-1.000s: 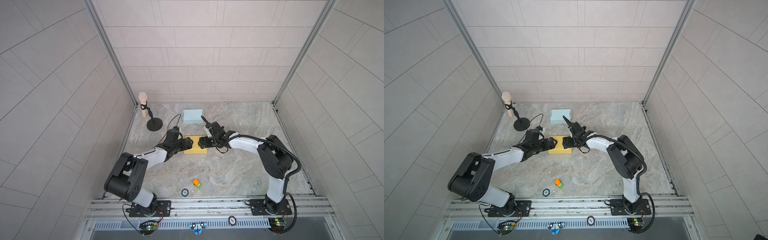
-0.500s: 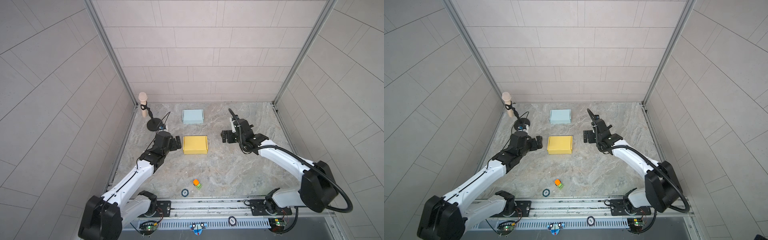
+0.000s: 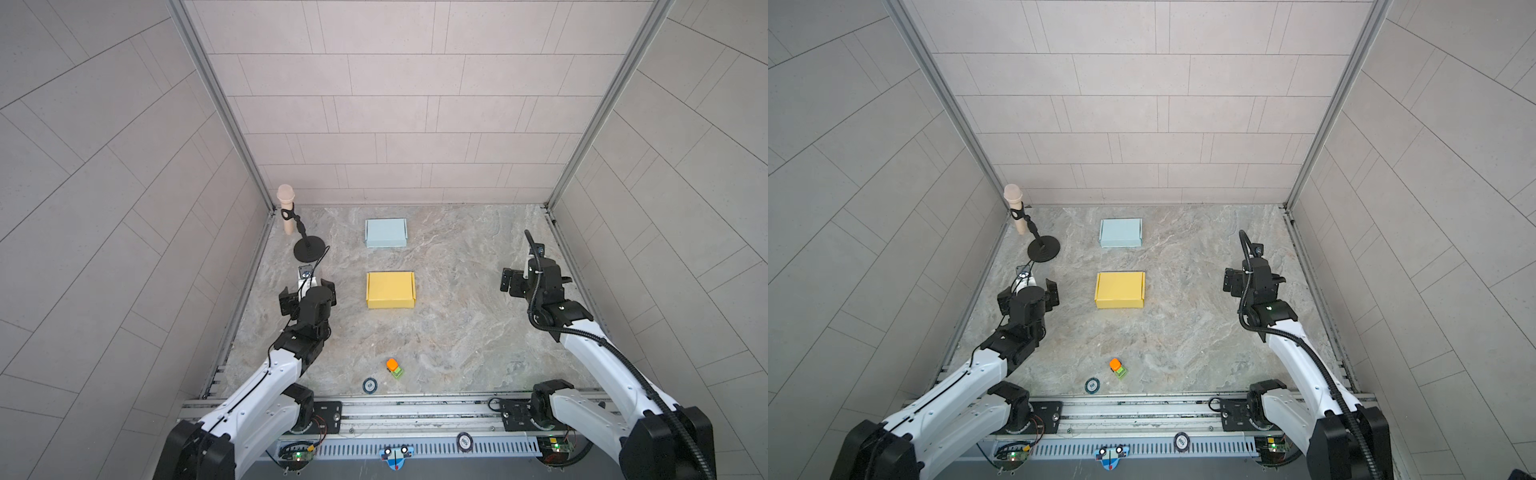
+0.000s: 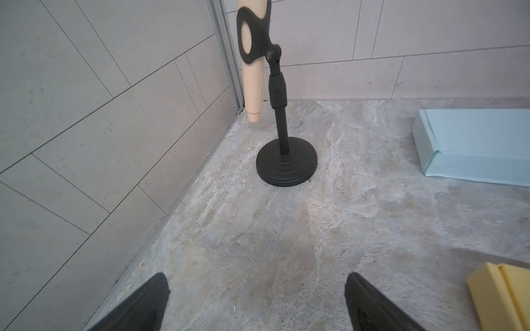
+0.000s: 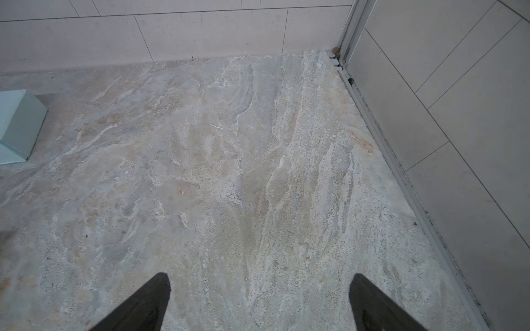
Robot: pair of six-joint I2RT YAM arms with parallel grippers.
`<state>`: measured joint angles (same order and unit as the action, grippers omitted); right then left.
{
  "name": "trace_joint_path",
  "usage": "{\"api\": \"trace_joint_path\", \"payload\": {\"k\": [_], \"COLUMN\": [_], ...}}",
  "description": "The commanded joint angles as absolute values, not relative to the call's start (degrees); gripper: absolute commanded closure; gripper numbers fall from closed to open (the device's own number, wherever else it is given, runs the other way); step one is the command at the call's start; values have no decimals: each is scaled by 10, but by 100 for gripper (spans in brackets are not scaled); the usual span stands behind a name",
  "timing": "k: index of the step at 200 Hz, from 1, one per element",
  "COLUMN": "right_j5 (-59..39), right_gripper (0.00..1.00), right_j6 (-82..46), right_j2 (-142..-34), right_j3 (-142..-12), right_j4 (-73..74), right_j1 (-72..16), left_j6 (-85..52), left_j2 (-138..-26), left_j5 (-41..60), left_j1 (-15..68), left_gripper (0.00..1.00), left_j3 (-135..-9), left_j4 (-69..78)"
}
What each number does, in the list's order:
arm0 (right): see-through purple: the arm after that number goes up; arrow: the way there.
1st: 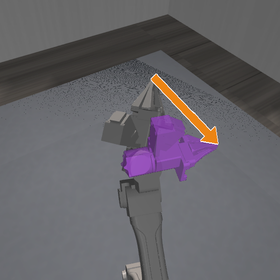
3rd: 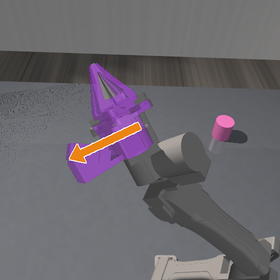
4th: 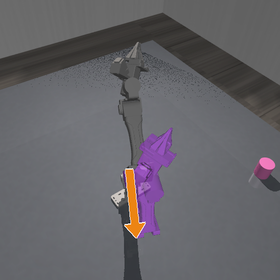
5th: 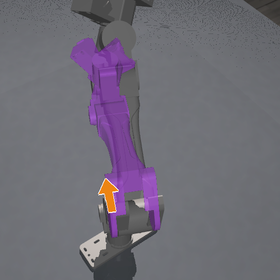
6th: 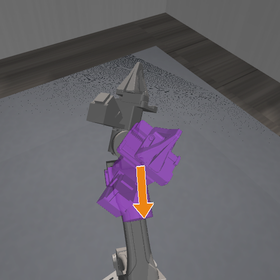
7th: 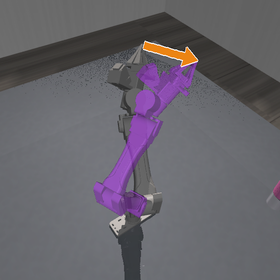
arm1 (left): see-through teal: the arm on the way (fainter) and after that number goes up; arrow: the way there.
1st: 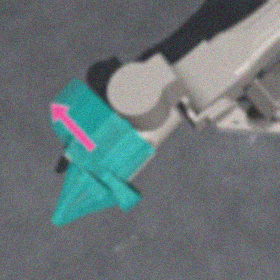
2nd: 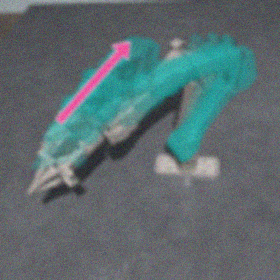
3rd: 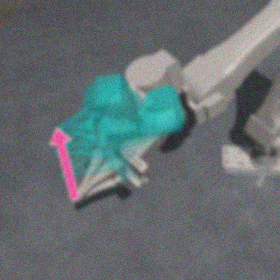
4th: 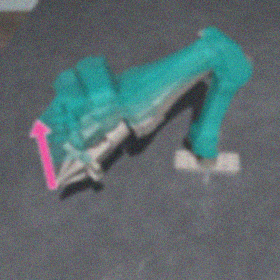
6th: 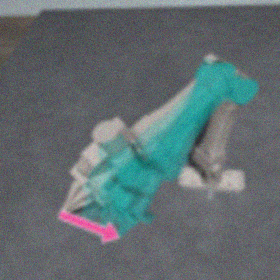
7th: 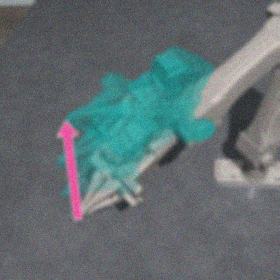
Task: Fold the paper box
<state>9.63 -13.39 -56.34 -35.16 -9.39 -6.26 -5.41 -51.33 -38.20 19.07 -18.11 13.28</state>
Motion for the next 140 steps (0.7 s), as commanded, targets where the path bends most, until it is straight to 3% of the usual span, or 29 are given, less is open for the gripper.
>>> {"api": "trace_joint_path", "payload": {"k": [1, 67, 140], "right_j5": [83, 156, 143], "right_gripper": [1, 0, 1], "right_j6": [-80, -71, -57], "right_j2": [-558, -563, -732], "right_j3": [-321, -198, -186], "right_j4": [-28, 213, 398], "right_j1": [-55, -48, -39], "left_j6": [-4, 5, 1], "left_j2": [-543, -712, -830], "left_j5": [-385, -294, -197], "left_j1": [165, 114, 72], "left_gripper": [0, 0, 0], "left_j3": [-145, -150, -206], "left_j4": [311, 513, 538]}}
